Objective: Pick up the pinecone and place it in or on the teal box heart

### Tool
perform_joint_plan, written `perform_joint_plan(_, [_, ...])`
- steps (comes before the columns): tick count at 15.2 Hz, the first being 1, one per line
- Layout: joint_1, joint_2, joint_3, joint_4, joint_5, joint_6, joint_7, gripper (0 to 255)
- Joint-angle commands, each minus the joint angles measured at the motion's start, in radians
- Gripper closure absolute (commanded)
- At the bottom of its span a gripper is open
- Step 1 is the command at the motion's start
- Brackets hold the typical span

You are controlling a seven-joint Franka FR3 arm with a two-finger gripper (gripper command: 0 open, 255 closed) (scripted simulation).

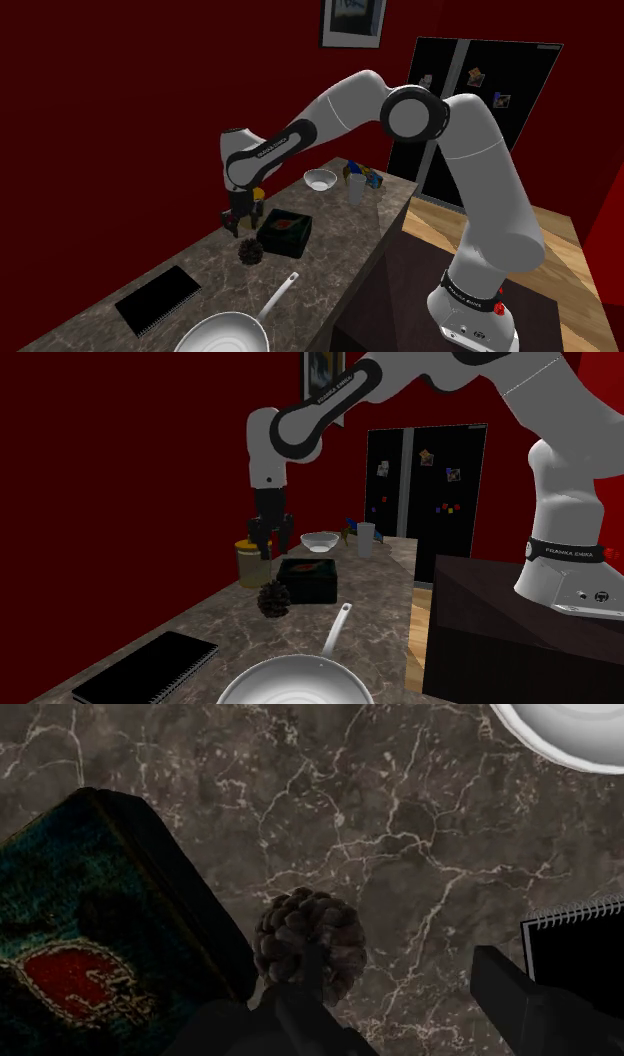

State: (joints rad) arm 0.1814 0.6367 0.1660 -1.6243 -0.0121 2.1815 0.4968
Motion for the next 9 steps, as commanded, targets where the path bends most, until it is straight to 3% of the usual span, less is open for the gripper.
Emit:
perform_joint_plan(1, [0.006, 0.048, -0.023, 0.045, 0.007, -0.005, 0.068, 0])
perform_joint_plan(4, [0.012, 0.137, -0.066, 0.123, 0.028, -0.008, 0.194, 0])
perform_joint_plan(9, [0.016, 0.175, -0.071, 0.123, 0.03, 0.029, 0.206, 0])
